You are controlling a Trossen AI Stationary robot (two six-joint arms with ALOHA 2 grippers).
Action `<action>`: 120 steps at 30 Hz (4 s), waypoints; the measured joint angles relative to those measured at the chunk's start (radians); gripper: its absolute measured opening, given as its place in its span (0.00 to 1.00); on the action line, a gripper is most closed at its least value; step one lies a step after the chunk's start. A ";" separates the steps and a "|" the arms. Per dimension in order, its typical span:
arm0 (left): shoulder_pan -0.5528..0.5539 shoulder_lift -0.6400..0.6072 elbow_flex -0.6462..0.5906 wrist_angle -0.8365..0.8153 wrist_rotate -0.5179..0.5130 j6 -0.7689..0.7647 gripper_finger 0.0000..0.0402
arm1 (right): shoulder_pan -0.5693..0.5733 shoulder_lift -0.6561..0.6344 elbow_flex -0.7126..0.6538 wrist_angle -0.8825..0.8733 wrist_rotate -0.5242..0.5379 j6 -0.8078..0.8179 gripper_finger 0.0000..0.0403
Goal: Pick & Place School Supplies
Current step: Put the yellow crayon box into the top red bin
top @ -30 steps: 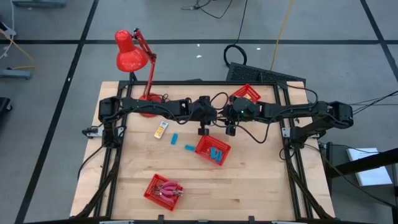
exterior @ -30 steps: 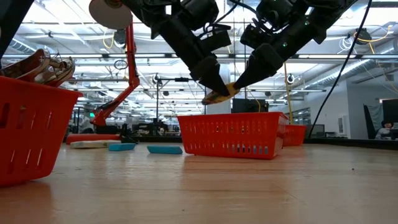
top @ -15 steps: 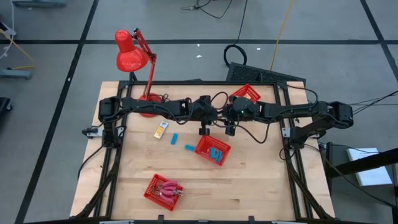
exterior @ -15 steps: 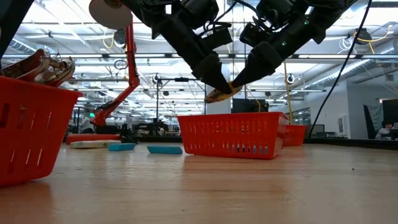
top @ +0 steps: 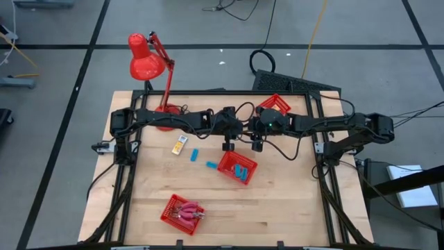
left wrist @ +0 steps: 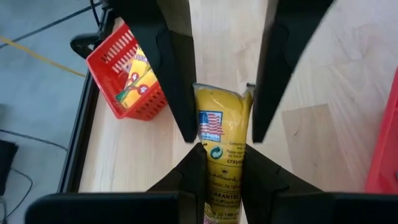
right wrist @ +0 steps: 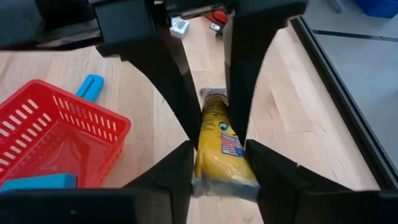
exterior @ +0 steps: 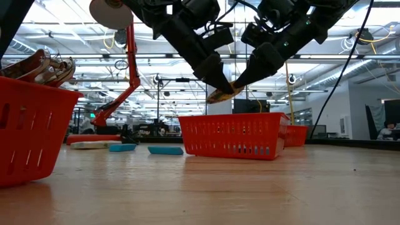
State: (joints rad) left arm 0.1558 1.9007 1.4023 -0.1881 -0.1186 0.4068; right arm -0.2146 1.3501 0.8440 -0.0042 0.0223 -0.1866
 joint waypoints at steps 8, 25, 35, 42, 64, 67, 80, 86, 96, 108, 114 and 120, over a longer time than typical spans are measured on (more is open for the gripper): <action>0.000 0.000 0.000 0.010 0.014 -0.001 0.16 | 0.000 0.000 0.000 -0.021 0.000 -0.002 0.35; -0.001 0.000 0.000 0.007 0.015 0.003 0.16 | 0.000 0.000 0.000 -0.021 0.003 -0.006 0.22; 0.000 0.000 0.000 0.010 0.029 0.003 0.16 | 0.000 0.000 0.000 -0.022 0.002 -0.006 0.19; 0.000 0.000 0.000 0.011 0.032 0.003 0.16 | 0.000 0.000 0.000 -0.023 0.002 -0.005 0.19; 0.008 -0.056 0.003 -0.080 -0.012 0.014 0.76 | -0.002 0.001 -0.002 -0.064 0.110 -0.001 0.18; 0.019 -0.097 0.002 -0.125 -0.030 0.014 0.79 | -0.008 0.001 -0.002 -0.067 0.137 0.002 0.18; 0.038 -0.352 -0.254 -0.019 -0.005 -0.038 0.71 | -0.103 -0.019 -0.001 -0.136 0.243 -0.013 0.18; 0.029 -0.520 -0.462 0.109 -0.003 -0.118 0.71 | -0.168 -0.085 -0.001 -0.178 0.282 -0.022 0.18; -0.052 -0.712 -0.737 0.266 -0.025 -0.269 0.71 | -0.313 -0.252 -0.021 -0.340 0.310 0.031 0.18; -0.117 -0.773 -0.828 0.351 -0.049 -0.334 0.71 | -0.501 -0.263 -0.279 -0.160 0.135 0.122 0.18; -0.129 -0.772 -0.828 0.361 -0.067 -0.334 0.71 | -0.562 -0.222 -0.299 -0.106 0.088 0.122 0.18; -0.129 -0.772 -0.828 0.378 -0.067 -0.334 0.71 | -0.610 -0.112 -0.299 0.003 0.029 0.130 0.18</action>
State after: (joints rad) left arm 0.0273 1.1282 0.5747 0.1898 -0.1860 0.0727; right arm -0.8247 1.2377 0.5449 -0.0009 0.0508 -0.0562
